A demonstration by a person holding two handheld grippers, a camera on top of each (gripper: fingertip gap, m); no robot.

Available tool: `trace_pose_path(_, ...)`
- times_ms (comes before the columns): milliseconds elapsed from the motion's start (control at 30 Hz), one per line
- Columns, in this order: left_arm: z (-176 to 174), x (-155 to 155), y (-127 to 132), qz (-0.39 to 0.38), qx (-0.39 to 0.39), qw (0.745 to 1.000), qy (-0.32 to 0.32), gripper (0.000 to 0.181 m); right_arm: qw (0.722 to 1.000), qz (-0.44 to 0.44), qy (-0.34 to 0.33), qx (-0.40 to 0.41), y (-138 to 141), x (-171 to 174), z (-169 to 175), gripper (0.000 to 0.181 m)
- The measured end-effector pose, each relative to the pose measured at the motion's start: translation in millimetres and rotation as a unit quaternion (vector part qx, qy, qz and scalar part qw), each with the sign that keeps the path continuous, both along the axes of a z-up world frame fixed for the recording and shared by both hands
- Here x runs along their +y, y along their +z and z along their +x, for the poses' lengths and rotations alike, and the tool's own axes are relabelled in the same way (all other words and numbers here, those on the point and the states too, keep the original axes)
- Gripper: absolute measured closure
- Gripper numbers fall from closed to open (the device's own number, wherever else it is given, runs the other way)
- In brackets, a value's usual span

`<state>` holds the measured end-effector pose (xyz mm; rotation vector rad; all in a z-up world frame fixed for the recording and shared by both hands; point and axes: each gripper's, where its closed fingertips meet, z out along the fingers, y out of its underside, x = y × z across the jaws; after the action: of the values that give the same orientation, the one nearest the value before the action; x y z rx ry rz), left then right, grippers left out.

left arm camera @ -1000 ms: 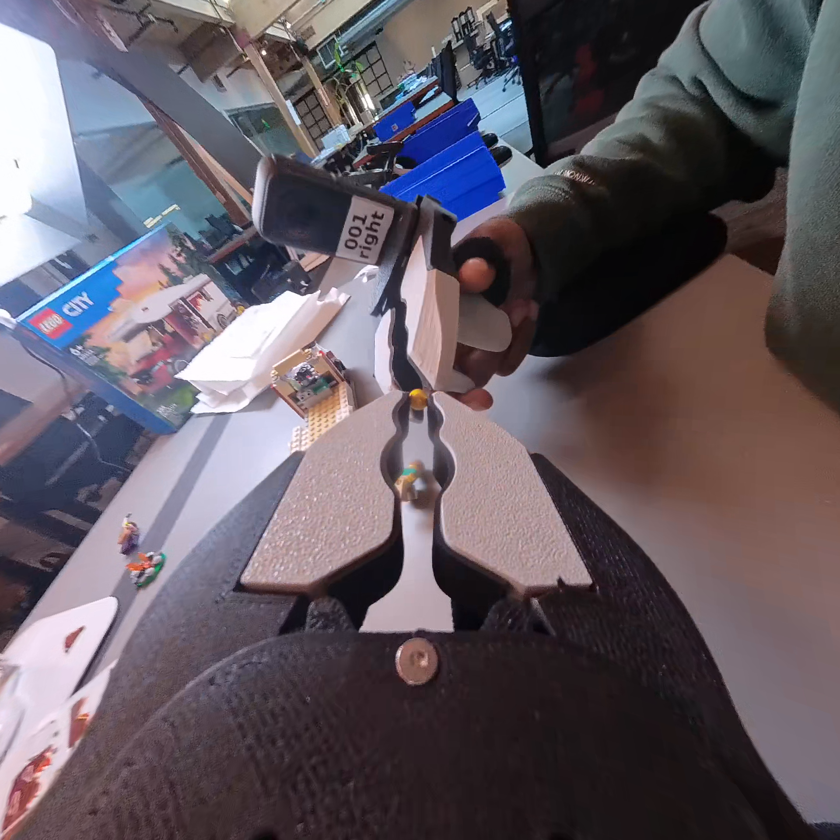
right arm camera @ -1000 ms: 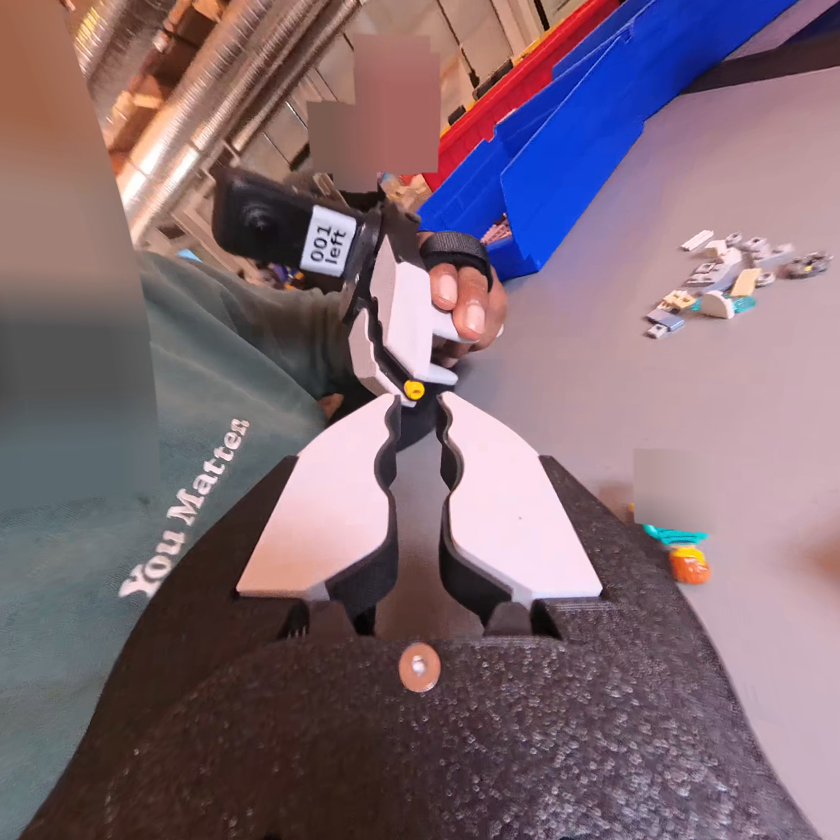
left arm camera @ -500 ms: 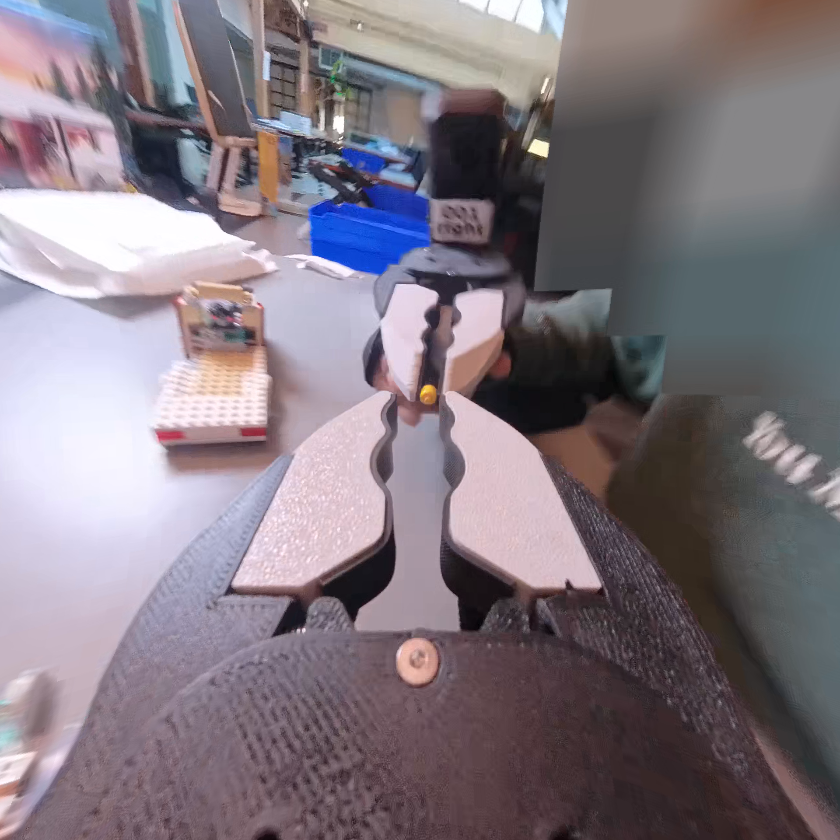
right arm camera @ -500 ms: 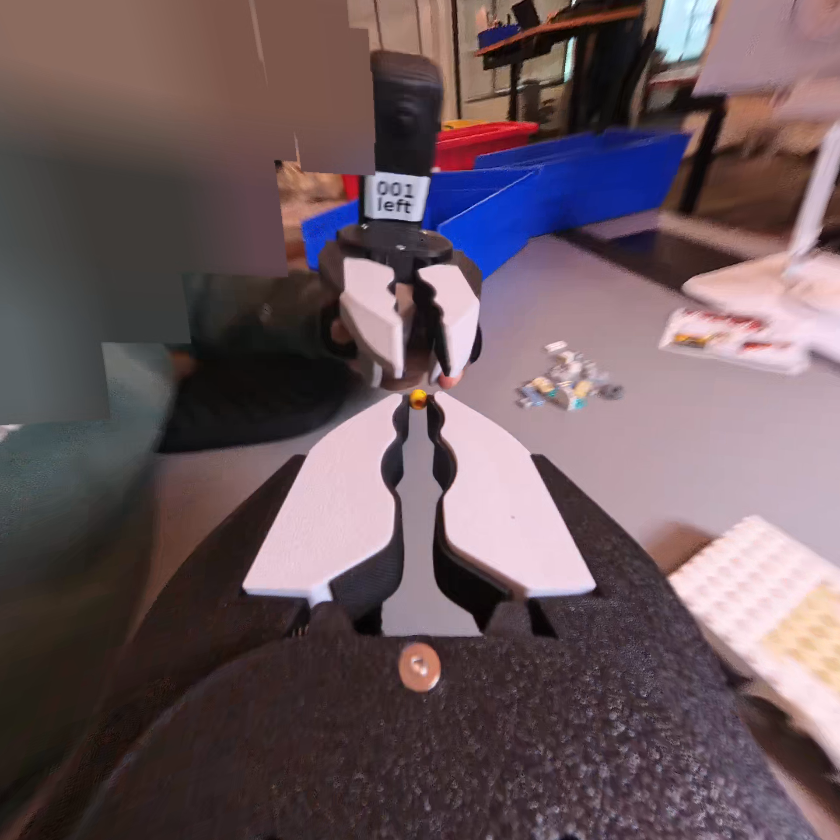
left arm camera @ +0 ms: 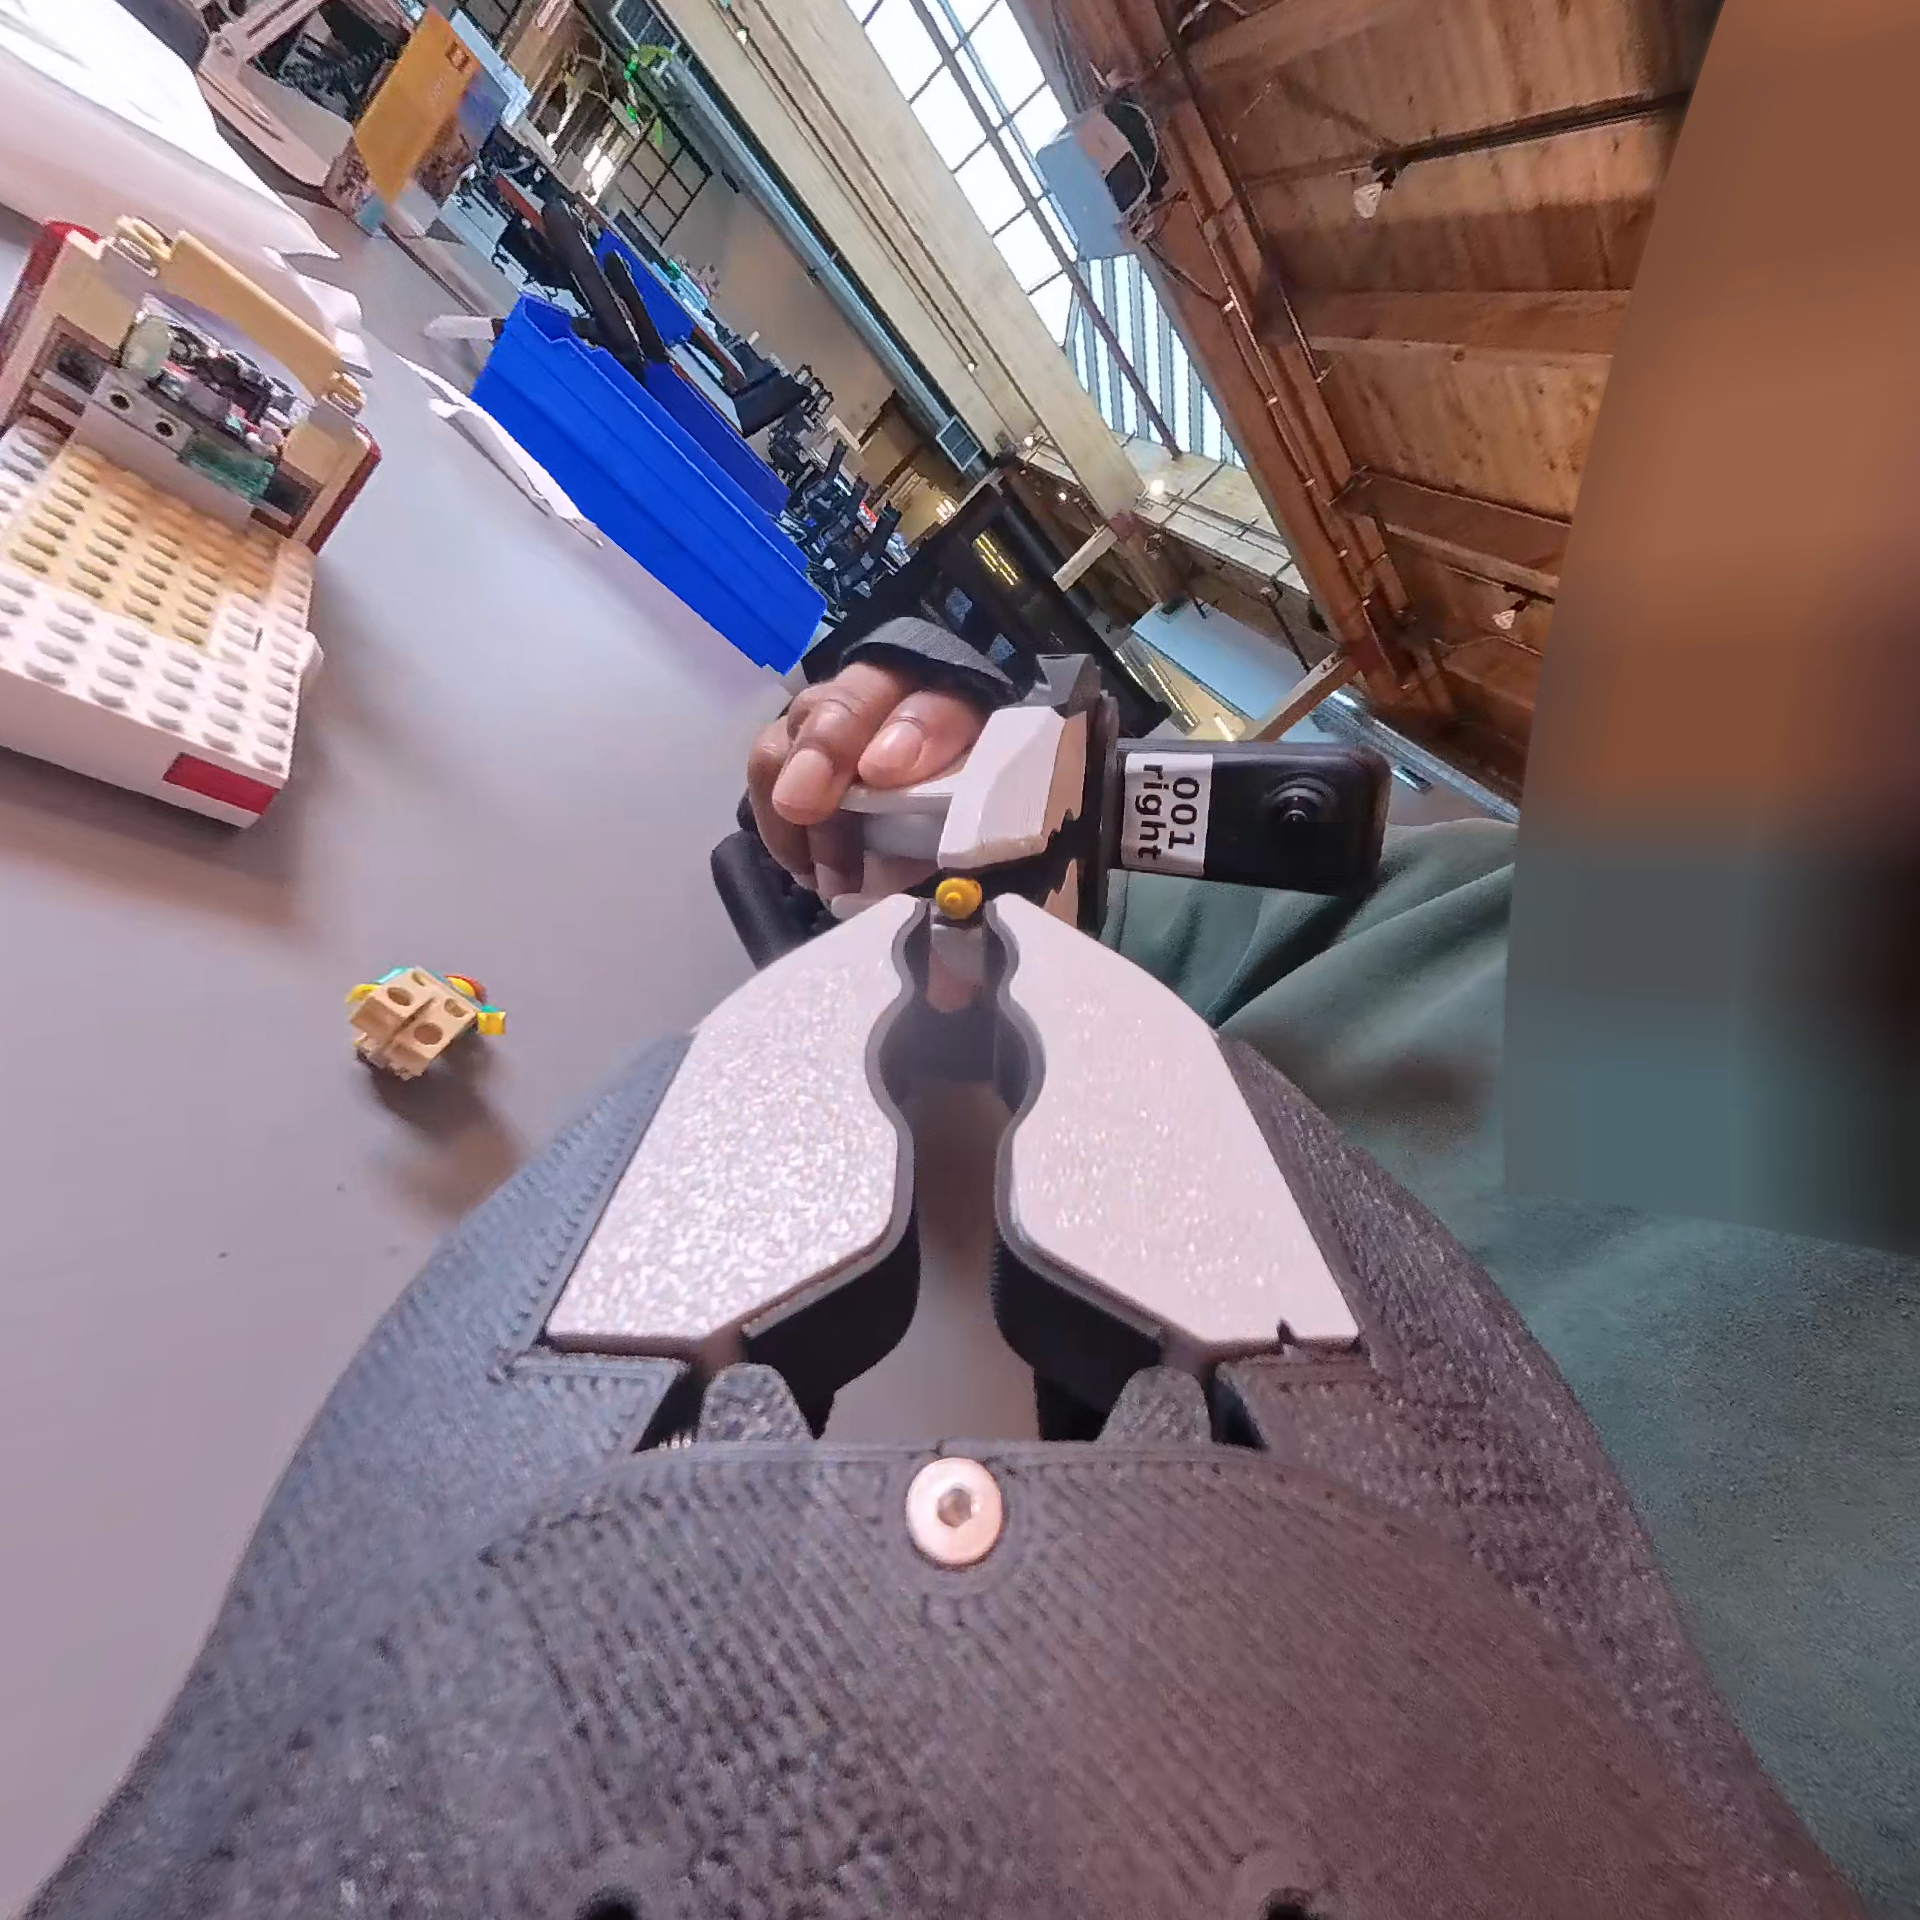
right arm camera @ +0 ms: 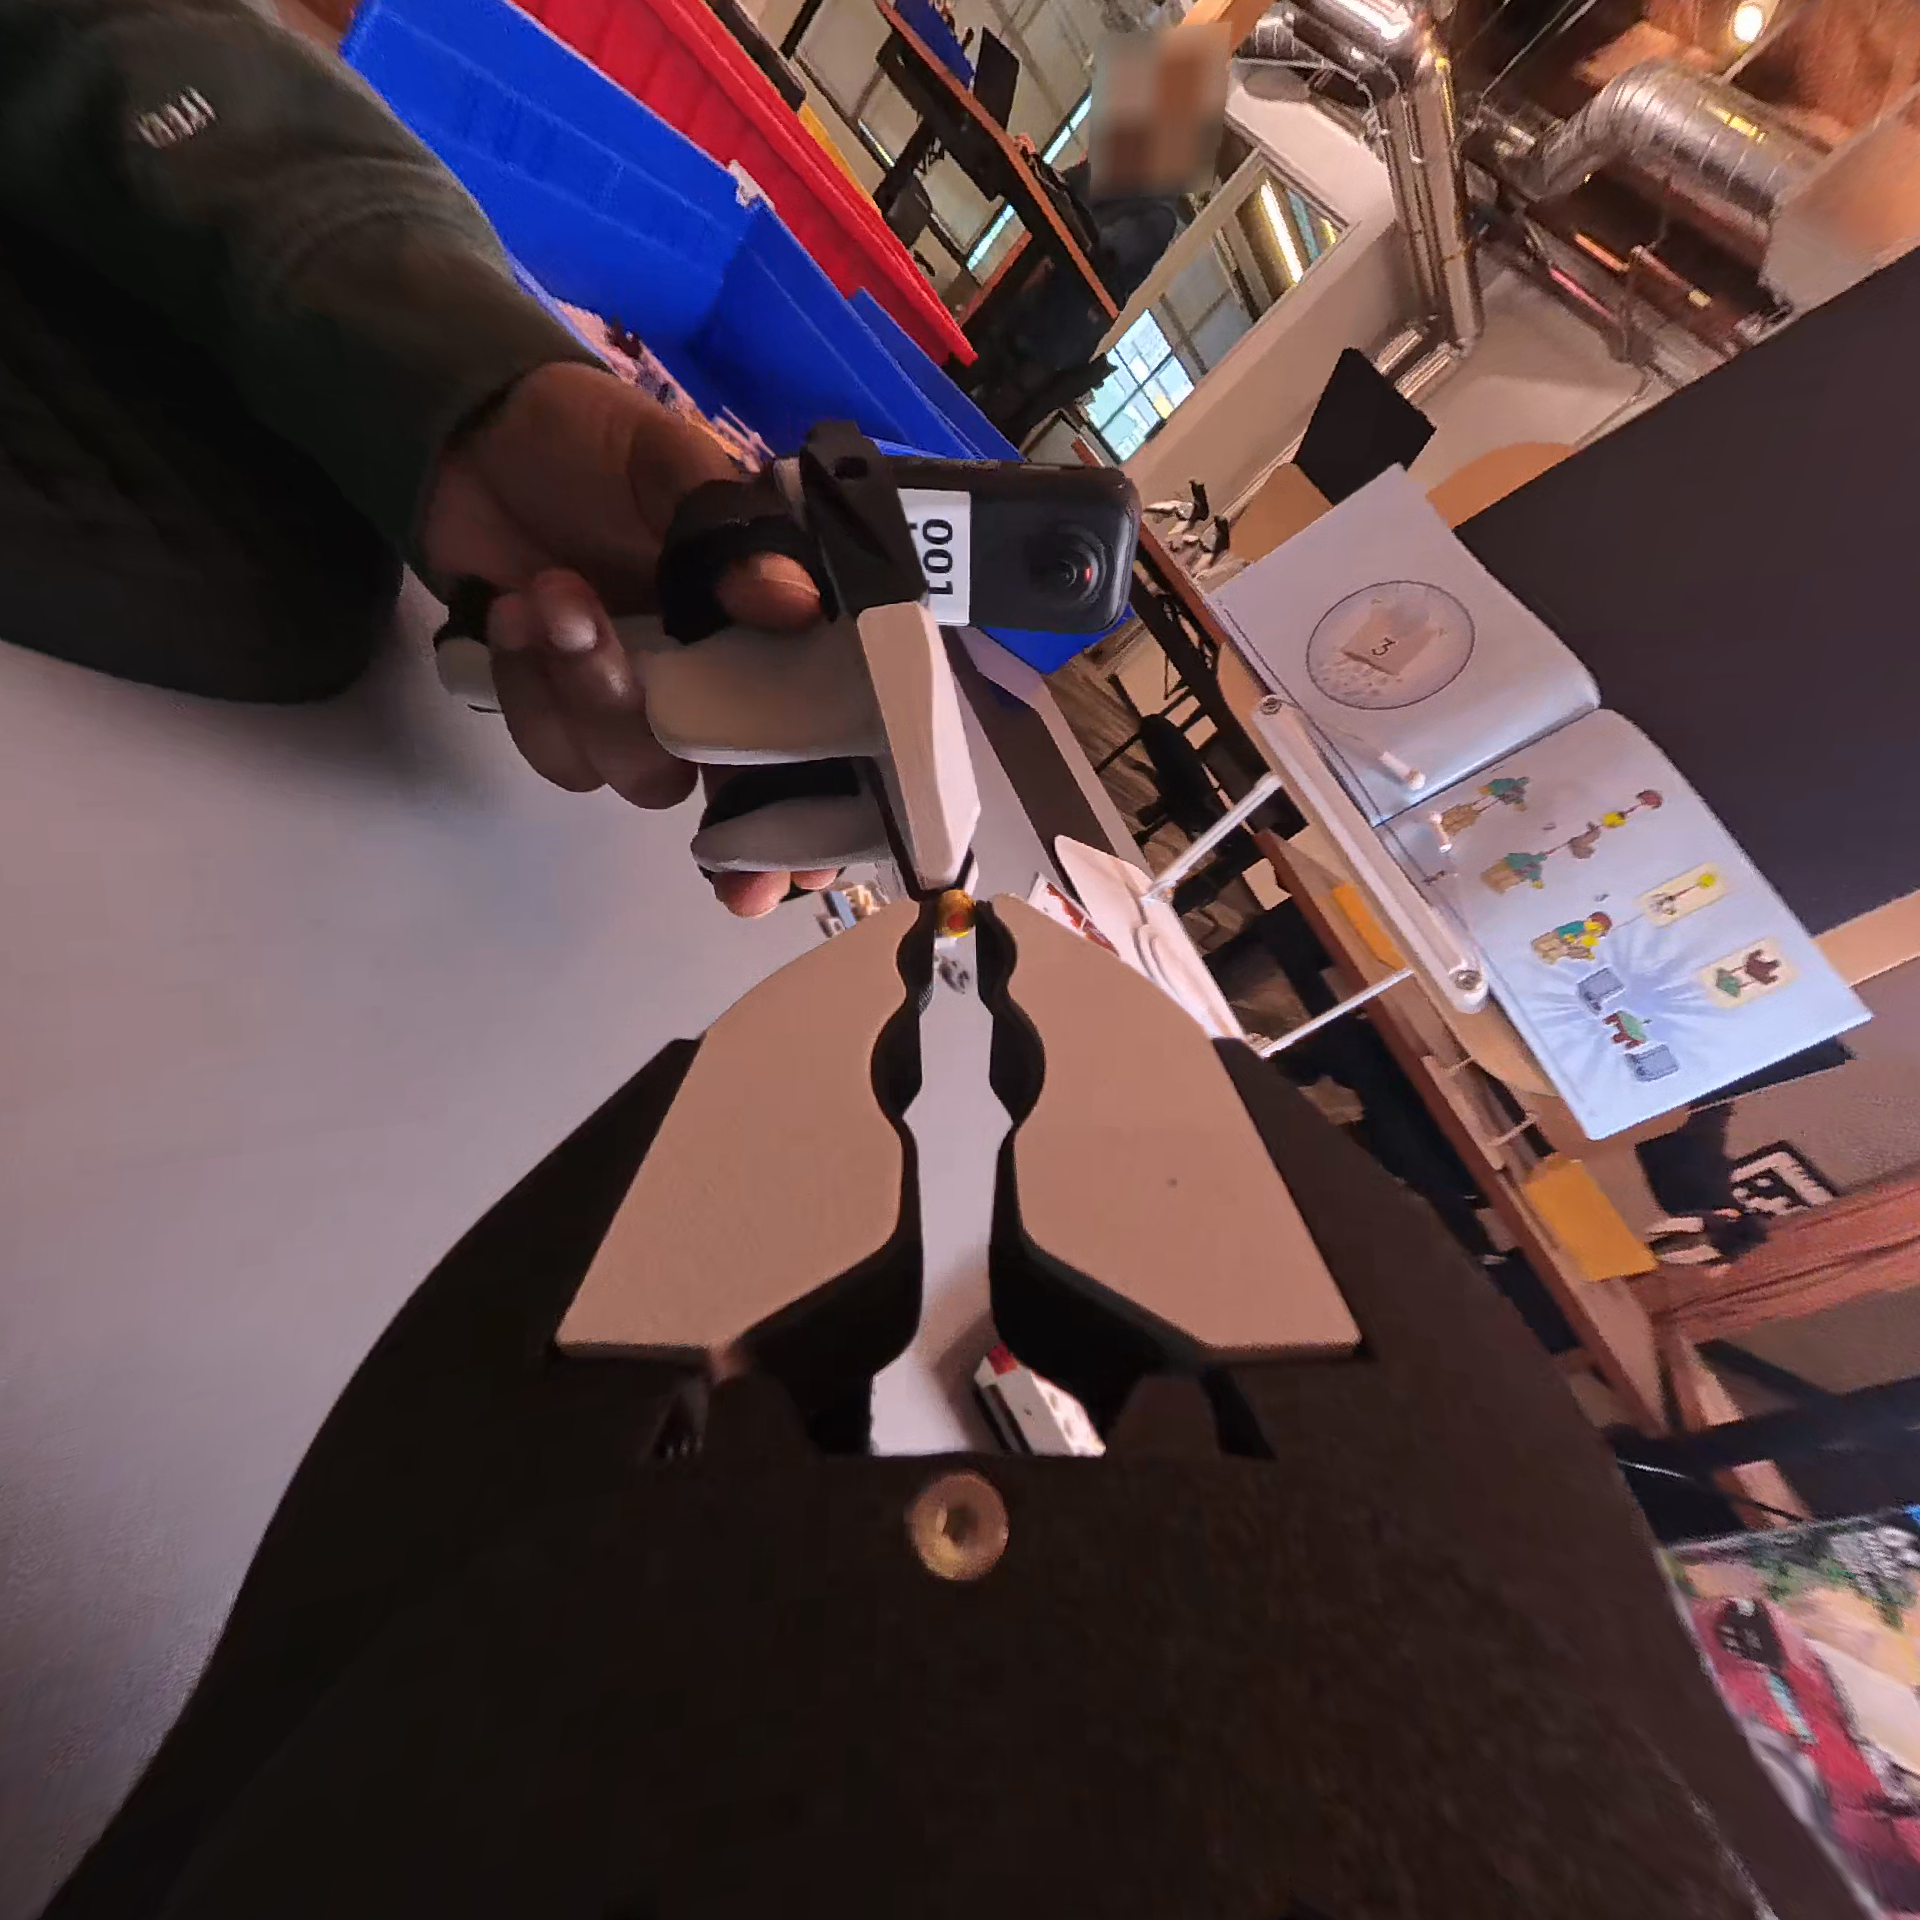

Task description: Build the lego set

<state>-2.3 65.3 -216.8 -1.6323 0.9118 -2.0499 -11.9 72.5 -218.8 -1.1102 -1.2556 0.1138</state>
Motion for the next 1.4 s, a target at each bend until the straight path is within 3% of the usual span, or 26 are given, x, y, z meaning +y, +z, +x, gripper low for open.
trace_pose_path(233, 1, -3, 0, -0.004, -0.003, 1.000, -0.006, 0.173, 0.998, 0.050, -0.011, -0.031, -1, -2, -3, 0.174)
trace_pose_path(300, 0, -4, 0, 0.015, -0.003, 1.000, -0.008, 0.174, 1.000, 0.021, -0.001, -0.013, -1, -3, -4, 0.174)
trace_pose_path(400, -2, -4, 1, 0.094, 0.002, 0.996, 0.005, 0.174, 0.993, -0.103, 0.031, 0.045, -4, -2, -4, 0.164)
trace_pose_path(467, -3, -4, 0, 0.156, 0.010, 0.988, 0.017, 0.174, 0.970, -0.213, 0.069, 0.098, -4, -4, -3, 0.163)
trace_pose_path(567, -4, -6, 0, 0.206, 0.012, 0.978, 0.024, 0.174, 0.913, -0.349, 0.118, 0.176, 3, -5, 1, 0.164)
trace_pose_path(667, -4, -6, -3, 0.219, 0.020, 0.975, 0.024, 0.174, 0.876, -0.408, 0.140, 0.215, 8, -3, 4, 0.169)
trace_pose_path(900, -8, -14, -7, 0.147, 0.017, 0.988, -0.042, 0.174, 0.939, -0.293, 0.142, 0.109, -4, -18, -1, 0.173)
trace_pose_path(1067, -7, -25, -16, 0.134, 0.035, 0.987, -0.085, 0.174, 0.946, -0.280, 0.141, 0.086, -9, -20, -3, 0.175)
trace_pose_path(1400, -7, -32, -19, 0.119, 0.038, 0.986, -0.109, 0.174, 0.956, -0.245, 0.153, 0.042, -16, -30, -6, 0.176)
